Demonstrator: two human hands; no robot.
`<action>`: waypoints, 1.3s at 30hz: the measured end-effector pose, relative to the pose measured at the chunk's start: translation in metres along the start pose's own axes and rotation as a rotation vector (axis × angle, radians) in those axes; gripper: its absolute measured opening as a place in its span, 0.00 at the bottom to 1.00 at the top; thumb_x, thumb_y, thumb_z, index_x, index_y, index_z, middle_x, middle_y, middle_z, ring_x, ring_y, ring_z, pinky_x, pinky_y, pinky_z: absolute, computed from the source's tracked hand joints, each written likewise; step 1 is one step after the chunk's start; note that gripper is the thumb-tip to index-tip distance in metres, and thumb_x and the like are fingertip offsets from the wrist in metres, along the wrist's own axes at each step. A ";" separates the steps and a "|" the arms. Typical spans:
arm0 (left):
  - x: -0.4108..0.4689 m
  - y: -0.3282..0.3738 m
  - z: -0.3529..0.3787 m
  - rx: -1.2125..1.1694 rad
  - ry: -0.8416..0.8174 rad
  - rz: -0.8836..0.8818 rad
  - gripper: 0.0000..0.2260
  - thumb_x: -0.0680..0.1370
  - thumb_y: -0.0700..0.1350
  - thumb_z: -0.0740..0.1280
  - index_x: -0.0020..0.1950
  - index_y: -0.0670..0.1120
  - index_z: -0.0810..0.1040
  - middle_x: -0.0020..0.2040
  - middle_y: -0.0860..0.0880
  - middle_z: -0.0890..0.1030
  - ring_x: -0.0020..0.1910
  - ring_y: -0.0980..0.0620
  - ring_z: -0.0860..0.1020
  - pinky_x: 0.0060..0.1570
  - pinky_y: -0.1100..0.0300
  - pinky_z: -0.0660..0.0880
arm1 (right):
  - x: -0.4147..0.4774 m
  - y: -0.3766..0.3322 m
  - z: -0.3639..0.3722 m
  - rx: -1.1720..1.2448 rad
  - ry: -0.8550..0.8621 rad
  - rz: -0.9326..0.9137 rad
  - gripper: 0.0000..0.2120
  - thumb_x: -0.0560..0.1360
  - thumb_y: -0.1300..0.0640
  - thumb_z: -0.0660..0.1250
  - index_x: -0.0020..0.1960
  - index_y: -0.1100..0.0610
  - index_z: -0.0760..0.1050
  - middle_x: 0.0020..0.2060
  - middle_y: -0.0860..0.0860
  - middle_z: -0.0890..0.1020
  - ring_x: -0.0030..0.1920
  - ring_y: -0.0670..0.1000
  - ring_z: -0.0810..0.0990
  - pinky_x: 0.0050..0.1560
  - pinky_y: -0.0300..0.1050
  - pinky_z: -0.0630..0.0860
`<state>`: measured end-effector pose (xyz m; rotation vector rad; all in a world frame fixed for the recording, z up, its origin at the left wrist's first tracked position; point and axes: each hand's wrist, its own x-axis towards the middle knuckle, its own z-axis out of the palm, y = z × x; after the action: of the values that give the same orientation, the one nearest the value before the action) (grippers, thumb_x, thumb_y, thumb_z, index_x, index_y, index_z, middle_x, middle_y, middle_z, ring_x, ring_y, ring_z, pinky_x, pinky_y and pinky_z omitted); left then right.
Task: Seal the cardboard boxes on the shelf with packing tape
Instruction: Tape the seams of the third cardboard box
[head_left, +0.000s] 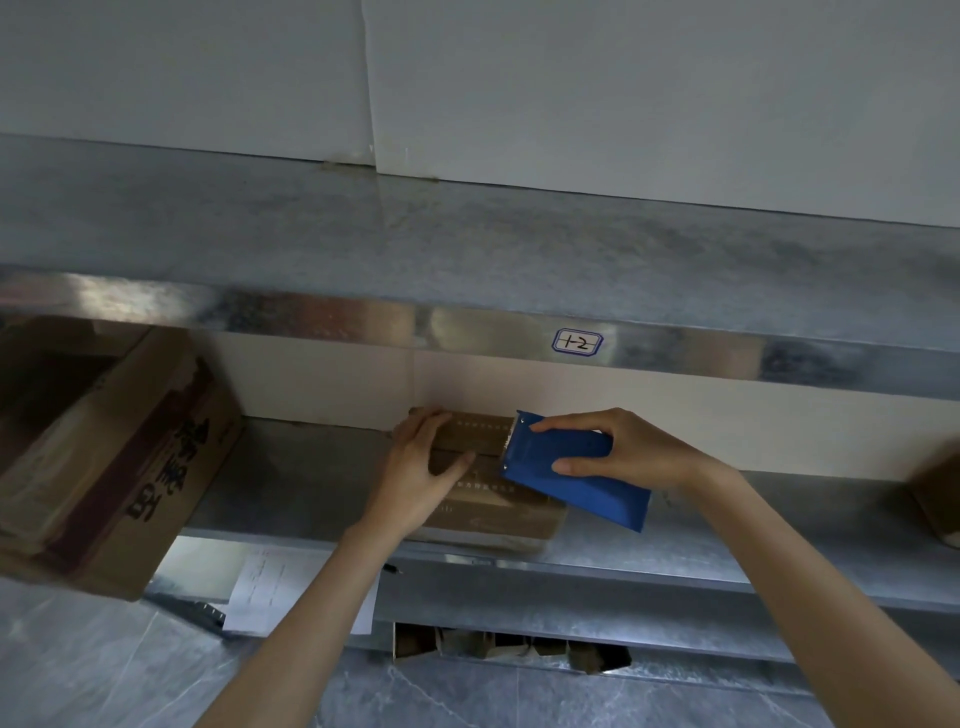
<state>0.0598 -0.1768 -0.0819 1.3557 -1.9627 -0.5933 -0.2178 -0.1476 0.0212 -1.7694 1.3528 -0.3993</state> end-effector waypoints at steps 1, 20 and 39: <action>-0.001 -0.001 0.003 0.077 -0.008 0.026 0.31 0.74 0.64 0.63 0.70 0.46 0.73 0.70 0.49 0.71 0.68 0.49 0.71 0.66 0.52 0.71 | 0.000 0.000 -0.001 -0.001 -0.006 0.007 0.20 0.73 0.46 0.74 0.63 0.35 0.75 0.61 0.35 0.78 0.58 0.34 0.76 0.56 0.30 0.74; -0.005 -0.001 0.003 0.392 -0.055 0.081 0.41 0.75 0.75 0.46 0.76 0.49 0.67 0.76 0.51 0.67 0.77 0.50 0.60 0.63 0.49 0.74 | 0.004 0.015 -0.018 -0.037 -0.163 -0.056 0.20 0.78 0.49 0.68 0.67 0.36 0.70 0.62 0.28 0.73 0.61 0.34 0.73 0.59 0.30 0.70; -0.001 0.004 0.004 0.351 -0.095 0.031 0.41 0.73 0.77 0.48 0.77 0.54 0.63 0.77 0.57 0.62 0.75 0.63 0.53 0.65 0.52 0.71 | -0.004 0.040 -0.060 0.050 -0.249 -0.067 0.23 0.73 0.48 0.72 0.67 0.38 0.74 0.64 0.35 0.76 0.60 0.40 0.77 0.62 0.43 0.76</action>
<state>0.0543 -0.1748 -0.0825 1.5240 -2.2369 -0.3112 -0.2855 -0.1715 0.0262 -1.7613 1.1025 -0.2373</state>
